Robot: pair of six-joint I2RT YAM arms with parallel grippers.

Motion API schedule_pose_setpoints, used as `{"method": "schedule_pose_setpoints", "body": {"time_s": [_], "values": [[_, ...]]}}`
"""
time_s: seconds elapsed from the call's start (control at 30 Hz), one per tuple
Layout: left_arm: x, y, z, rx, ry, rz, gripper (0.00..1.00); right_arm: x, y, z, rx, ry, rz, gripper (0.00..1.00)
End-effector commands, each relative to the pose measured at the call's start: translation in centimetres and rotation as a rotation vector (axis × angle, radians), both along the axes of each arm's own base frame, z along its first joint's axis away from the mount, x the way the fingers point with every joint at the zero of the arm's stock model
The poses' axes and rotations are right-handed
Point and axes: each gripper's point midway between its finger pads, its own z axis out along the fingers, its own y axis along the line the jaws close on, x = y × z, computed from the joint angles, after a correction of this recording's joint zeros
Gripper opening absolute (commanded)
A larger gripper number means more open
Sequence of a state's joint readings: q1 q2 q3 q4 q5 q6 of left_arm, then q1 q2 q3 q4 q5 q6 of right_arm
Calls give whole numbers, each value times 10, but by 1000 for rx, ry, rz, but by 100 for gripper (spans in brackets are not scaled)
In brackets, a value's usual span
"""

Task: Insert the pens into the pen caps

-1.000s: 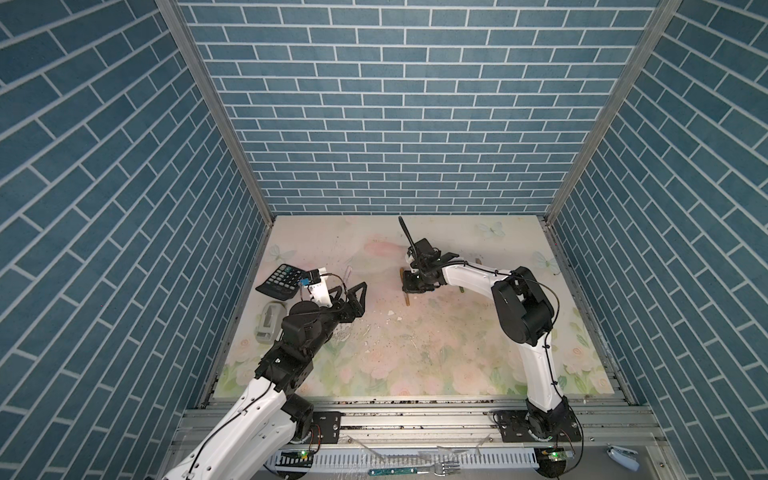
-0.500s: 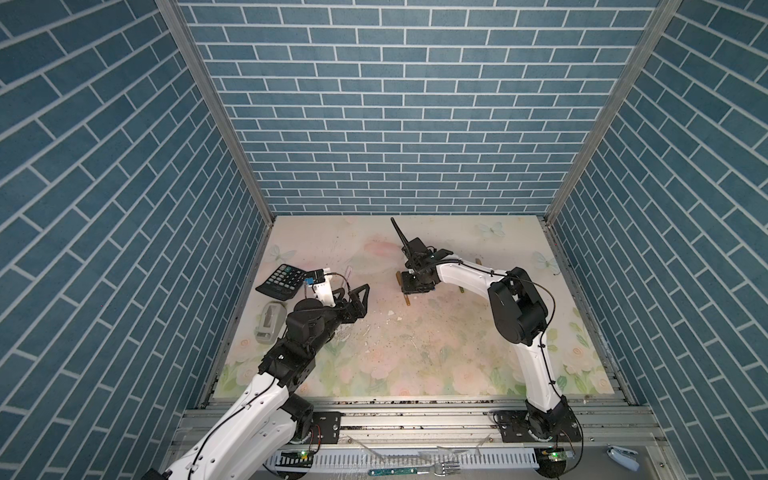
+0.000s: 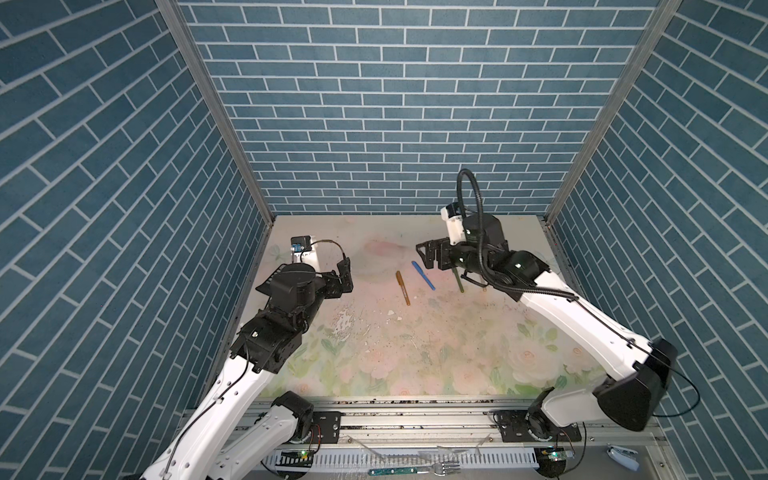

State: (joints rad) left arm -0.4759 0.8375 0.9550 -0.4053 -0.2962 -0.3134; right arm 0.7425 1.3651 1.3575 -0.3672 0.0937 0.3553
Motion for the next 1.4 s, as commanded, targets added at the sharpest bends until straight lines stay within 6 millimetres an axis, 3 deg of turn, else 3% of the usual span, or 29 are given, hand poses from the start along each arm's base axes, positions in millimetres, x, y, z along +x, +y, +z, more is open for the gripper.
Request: {"method": "schedule_pose_setpoints", "body": {"time_s": [0.0,0.13,0.27,0.33,0.5,0.6,0.67,0.83,0.9,1.03,1.2,1.37], "values": [[14,20,-40,283,-13,56,100,26,-54,-47,-240,-114,-222,99],[33,44,-73,388,-144,174,99,39,-114,-67,-146,-149,-278,99],[50,83,-117,425,-105,274,100,54,-183,-95,-255,-175,-408,99],[56,98,-138,415,-87,318,100,54,-208,-109,-270,-171,-456,99],[73,98,-181,364,-84,260,100,48,-253,-137,-305,-174,-508,99],[81,94,-191,348,-79,200,100,43,-260,-155,-295,-198,-484,99],[84,92,-210,330,-70,169,100,43,-266,-165,-241,-214,-508,99],[91,92,-210,326,-87,151,99,45,-272,-198,-259,-237,-522,99],[96,95,-216,314,-17,152,100,48,-271,-200,-272,-287,-507,99],[101,95,-218,301,0,138,100,55,-296,-220,-256,-235,-632,99],[101,95,-218,300,-1,139,100,65,-313,-230,-226,-156,-684,99],[101,95,-219,299,5,136,100,65,-313,-229,-224,-173,-683,99]]}}
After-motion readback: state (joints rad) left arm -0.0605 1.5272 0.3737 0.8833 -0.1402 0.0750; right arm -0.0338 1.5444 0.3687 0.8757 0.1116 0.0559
